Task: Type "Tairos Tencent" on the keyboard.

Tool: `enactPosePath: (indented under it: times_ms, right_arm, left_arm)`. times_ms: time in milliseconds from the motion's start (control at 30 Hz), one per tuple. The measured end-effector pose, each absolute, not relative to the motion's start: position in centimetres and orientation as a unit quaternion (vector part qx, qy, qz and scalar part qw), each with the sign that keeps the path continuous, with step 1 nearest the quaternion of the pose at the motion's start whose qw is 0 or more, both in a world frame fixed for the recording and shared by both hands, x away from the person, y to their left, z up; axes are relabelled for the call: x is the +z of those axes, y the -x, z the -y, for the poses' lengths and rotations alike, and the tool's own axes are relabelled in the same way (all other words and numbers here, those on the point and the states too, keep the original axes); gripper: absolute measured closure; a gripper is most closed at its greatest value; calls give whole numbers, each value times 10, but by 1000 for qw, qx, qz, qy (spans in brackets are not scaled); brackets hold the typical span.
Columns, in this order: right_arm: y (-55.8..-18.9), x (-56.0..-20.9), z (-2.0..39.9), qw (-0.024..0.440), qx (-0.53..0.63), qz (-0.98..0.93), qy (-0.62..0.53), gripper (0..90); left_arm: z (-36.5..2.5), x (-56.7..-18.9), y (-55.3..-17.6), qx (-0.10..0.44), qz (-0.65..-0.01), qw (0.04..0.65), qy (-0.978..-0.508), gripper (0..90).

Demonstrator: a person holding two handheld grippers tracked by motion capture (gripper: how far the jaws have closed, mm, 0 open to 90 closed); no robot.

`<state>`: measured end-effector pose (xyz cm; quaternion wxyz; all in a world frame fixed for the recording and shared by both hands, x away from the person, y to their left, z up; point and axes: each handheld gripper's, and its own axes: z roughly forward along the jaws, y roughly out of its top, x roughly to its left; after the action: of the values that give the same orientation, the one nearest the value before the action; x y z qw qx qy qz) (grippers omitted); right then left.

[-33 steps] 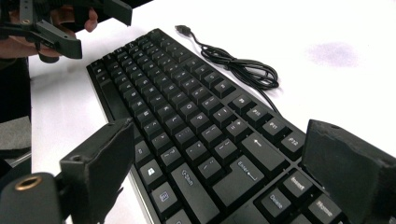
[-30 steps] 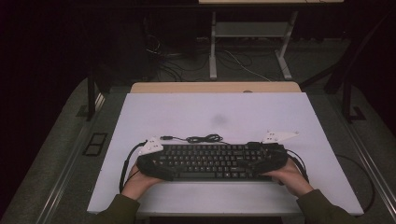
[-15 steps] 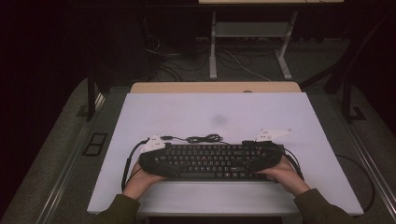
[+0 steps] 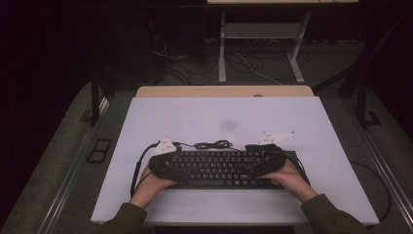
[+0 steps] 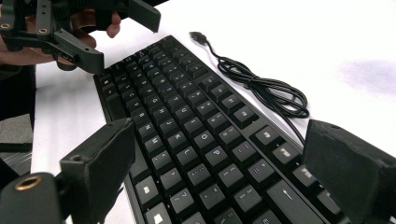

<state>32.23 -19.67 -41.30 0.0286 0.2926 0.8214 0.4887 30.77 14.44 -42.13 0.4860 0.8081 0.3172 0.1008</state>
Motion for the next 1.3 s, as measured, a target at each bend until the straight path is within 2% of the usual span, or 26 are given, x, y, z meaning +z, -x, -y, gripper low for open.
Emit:
enactPosePath:
  times_ms: [133,400,433,467,533,733,767,833,867,1000,1033,1100,1300]
  right_arm:
    - [-323,-415,193,27,484,-826,-290,97]
    - [-323,-417,195,17,468,-838,-280,266]
    - [-323,-417,195,17,468,-838,-280,266]
    - [-323,-418,195,14,465,-841,-277,312]
    - [-323,-418,195,13,464,-842,-274,334]
    - [-321,-421,195,10,457,-850,-262,507]
    - [-321,-421,195,10,457,-850,-262,507]
    - [-320,-422,194,11,449,-856,-256,587]
    - [-320,-422,194,11,449,-856,-256,587]
    - [-319,-424,195,10,434,-865,-253,723]
    - [-319,-424,195,10,434,-865,-253,723]
    - [-318,-425,196,7,426,-869,-252,795]
    - [-315,-429,197,0,411,-879,-244,891]
  left_arm:
    - [-141,-421,-311,99,-315,486,-809,0]
    - [-133,-421,-317,97,-317,489,-807,0]
    - [-132,-421,-318,98,-315,489,-808,0]
    - [-131,-421,-318,96,-315,488,-808,0]
    - [-129,-421,-320,96,-317,489,-807,0]
    - [-126,-420,-324,97,-317,490,-806,0]
    - [-125,-420,-325,97,-318,492,-805,0]
    - [-125,-420,-326,99,-320,492,-804,0]
    - [-125,-420,-326,99,-320,492,-804,0]
    - [-125,-421,-326,100,-318,489,-806,0]
    - [-124,-421,-325,99,-318,488,-807,0]
    - [-124,-421,-325,98,-318,488,-807,0]
    - [-123,-422,-325,97,-315,485,-810,0]
